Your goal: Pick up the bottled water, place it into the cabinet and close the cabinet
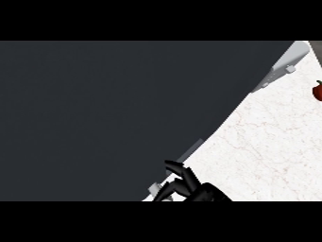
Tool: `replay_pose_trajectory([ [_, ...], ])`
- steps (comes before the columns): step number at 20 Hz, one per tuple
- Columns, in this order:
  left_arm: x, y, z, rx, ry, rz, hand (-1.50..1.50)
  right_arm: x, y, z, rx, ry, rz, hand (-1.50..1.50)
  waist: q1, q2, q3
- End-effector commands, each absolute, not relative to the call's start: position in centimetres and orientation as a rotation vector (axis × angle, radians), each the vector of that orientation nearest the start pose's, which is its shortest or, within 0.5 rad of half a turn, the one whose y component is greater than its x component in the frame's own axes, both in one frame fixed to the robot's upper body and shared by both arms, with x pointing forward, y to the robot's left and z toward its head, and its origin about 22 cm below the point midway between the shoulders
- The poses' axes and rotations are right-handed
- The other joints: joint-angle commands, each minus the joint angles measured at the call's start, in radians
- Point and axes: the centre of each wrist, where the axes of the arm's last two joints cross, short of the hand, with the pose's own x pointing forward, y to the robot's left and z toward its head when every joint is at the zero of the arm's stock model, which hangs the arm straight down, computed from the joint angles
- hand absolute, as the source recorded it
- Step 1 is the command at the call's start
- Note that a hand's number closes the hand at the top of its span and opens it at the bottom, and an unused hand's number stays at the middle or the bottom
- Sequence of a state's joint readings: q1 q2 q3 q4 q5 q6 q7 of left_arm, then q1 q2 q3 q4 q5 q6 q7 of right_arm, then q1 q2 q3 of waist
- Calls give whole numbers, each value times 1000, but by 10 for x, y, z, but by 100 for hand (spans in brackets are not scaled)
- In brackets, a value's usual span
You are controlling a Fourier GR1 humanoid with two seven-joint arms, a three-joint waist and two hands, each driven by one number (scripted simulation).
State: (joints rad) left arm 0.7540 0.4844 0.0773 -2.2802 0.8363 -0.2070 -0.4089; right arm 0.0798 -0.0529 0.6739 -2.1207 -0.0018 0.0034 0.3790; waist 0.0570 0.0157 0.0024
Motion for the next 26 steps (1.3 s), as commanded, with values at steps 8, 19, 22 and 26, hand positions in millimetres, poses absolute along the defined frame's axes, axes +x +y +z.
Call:
replay_pose_trajectory([
  [8,53,362,99,-340,-2002,237,-150,237,-86,154,697,-1619,374,150,-19,-14,-3],
  [19,40,373,109,-346,-2012,249,-150,337,-110,170,727,-1589,348,150,-32,-12,-2],
  [22,29,373,112,-345,-2000,237,-150,363,-115,157,708,-1586,381,150,-21,-10,-2],
  [26,25,380,117,-329,-1996,227,-150,379,-109,156,732,-1589,407,150,-25,-10,-2],
])
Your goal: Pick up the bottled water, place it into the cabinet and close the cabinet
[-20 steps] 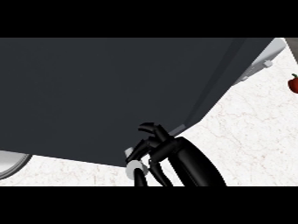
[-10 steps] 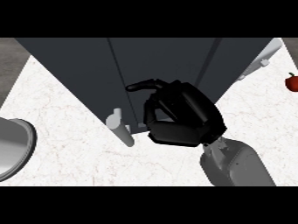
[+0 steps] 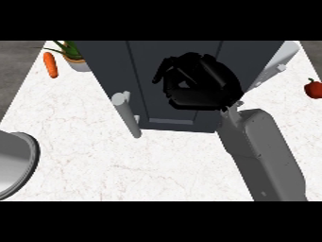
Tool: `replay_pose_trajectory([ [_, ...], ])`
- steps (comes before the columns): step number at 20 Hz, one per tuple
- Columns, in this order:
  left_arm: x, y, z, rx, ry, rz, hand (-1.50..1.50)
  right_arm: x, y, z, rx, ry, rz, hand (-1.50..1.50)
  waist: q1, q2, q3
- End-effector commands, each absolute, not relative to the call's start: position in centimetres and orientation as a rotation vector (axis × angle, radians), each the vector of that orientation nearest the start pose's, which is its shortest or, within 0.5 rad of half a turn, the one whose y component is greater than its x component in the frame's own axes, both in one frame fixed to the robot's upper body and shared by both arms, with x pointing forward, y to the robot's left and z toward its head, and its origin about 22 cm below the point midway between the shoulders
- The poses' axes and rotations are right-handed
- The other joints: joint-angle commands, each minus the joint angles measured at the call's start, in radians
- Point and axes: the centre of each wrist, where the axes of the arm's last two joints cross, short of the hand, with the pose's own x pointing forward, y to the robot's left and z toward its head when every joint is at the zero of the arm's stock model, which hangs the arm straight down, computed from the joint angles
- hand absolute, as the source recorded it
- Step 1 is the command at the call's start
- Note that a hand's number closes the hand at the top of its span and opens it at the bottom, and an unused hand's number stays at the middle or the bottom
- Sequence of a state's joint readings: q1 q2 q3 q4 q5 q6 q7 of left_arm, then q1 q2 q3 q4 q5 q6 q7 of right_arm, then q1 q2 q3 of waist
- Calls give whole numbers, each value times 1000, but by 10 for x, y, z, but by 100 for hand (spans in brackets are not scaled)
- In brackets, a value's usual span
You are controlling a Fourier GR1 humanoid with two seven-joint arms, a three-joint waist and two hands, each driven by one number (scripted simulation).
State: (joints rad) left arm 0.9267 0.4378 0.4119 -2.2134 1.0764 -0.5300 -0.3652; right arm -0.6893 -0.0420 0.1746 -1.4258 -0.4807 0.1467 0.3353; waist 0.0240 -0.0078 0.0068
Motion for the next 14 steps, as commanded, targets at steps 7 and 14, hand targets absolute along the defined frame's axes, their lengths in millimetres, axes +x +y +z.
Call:
replay_pose_trajectory([
  [7,25,372,127,-356,-1996,234,-150,386,-93,154,708,-1548,453,150,17,15,-6],
  [14,30,380,123,-394,-1972,215,-150,382,-79,176,832,-1529,473,150,33,17,-7],
])
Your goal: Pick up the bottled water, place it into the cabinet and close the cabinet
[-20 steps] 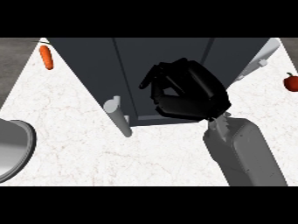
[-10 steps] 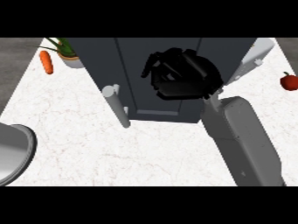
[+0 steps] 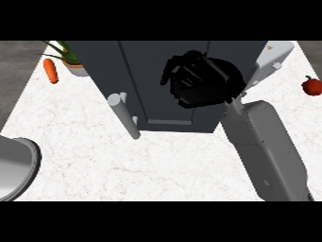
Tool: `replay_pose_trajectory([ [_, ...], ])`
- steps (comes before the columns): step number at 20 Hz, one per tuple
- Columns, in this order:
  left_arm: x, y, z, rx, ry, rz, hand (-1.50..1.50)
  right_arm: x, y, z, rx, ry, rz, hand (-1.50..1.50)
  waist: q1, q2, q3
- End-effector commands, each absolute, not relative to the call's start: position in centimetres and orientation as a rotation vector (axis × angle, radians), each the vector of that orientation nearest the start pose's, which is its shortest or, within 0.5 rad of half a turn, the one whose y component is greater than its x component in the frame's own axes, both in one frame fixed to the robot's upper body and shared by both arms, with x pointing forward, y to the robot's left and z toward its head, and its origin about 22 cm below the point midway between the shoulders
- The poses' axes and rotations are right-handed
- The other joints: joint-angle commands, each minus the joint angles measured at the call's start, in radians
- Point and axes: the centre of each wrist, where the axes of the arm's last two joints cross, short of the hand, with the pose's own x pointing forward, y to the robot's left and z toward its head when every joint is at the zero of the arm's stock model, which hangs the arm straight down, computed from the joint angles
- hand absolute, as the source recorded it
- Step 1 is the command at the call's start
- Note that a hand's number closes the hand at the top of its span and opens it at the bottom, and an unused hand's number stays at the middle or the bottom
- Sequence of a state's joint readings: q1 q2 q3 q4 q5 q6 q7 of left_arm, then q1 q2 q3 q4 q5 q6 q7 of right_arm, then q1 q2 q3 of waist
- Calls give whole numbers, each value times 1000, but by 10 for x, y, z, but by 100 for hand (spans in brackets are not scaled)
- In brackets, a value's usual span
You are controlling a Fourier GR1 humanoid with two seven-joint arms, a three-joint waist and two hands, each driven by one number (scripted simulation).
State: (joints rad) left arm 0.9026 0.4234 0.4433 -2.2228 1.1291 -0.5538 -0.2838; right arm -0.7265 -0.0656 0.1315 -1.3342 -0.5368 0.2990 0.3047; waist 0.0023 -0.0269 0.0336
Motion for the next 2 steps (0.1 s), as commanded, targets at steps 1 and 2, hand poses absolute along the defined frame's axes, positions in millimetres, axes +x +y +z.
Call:
replay_pose_trajectory([
  [1,28,383,119,-406,-1977,222,-150,380,-77,171,814,-1526,478,150,59,34,-34],
  [2,29,387,122,-396,-1979,204,-150,381,-80,166,817,-1535,467,150,67,38,-34],
])
